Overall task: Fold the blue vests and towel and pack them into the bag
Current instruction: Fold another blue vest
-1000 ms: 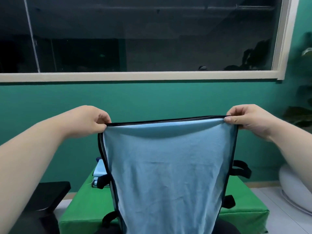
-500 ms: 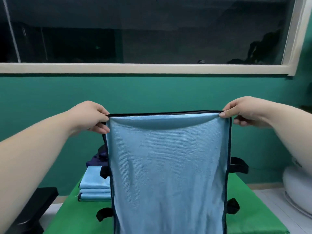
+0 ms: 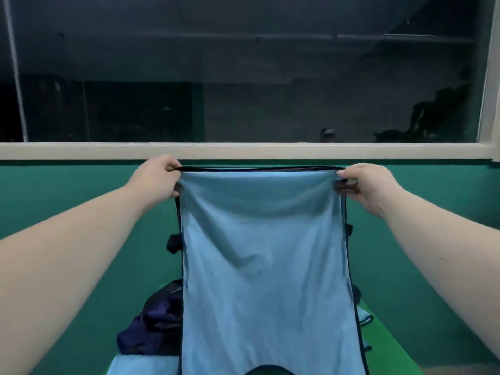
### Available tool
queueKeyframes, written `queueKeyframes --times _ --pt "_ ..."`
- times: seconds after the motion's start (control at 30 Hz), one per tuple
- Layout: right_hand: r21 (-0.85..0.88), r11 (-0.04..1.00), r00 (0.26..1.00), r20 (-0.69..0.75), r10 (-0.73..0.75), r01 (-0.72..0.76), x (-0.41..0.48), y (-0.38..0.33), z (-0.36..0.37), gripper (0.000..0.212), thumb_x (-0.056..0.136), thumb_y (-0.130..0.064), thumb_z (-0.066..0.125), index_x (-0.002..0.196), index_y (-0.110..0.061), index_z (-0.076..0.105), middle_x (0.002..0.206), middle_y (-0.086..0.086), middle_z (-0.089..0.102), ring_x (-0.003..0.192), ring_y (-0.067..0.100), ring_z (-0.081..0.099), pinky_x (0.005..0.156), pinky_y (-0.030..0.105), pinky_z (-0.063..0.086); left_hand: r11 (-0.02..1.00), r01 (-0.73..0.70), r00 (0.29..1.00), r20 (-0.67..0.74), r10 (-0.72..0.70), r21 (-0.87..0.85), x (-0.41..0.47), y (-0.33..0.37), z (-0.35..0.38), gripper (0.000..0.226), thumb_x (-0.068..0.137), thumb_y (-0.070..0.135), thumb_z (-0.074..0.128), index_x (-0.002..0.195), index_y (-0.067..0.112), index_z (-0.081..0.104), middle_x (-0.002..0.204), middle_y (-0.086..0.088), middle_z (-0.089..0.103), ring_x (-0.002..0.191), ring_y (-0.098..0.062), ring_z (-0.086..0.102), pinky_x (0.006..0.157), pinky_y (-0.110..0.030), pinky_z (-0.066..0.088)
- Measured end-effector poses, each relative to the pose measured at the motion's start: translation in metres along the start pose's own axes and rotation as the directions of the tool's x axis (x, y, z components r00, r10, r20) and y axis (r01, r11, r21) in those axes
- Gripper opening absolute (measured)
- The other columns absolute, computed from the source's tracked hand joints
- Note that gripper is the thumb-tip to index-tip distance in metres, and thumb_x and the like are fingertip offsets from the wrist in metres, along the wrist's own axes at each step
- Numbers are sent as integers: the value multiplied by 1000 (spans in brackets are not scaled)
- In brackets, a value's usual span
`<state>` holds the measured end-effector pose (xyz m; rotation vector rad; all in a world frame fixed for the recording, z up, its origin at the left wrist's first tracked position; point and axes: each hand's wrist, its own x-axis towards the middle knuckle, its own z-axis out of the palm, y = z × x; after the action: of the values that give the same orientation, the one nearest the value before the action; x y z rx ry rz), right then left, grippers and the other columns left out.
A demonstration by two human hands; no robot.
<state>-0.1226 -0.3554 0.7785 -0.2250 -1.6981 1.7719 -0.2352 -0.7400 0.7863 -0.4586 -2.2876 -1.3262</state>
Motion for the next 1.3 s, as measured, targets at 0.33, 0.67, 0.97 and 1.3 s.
queueKeyframes --times 0.33,0.67,0.97,1.3 --pt "41 969 970 28 -243 242 -23 -44 -28 26 86 8 64 73 -14 59 68 2 67 73 21 69 79 39 60 973 -185 976 -88 198 136 -43 33 -40 19 100 16 53 91 29 64 85 8 69 73 -13 68 56 -24 45" --pt "-371 928 953 289 96 19 -165 36 -122 25 66 -4 82 81 -5 63 75 12 67 72 20 67 61 27 54 939 -75 969 247 -11 336 -209 -14 -43 15 98 22 58 89 31 66 56 -3 66 42 -5 51 50 -25 39" --pt "-567 799 763 420 492 -203 -273 115 -181 58 33 -38 98 74 -9 68 60 11 45 48 15 38 44 21 30 954 19 838 516 -178 299 -341 -77 -26 16 92 10 63 85 23 68 59 4 63 45 -11 52 50 -24 42" --pt "-575 758 688 416 595 -307 -313 128 -209 38 48 -22 86 73 -11 60 63 7 36 52 16 35 49 24 23 959 56 709 666 -233 277 -385 -89 -30 10 91 10 64 91 19 68 57 8 57 47 -12 46 48 -20 37"
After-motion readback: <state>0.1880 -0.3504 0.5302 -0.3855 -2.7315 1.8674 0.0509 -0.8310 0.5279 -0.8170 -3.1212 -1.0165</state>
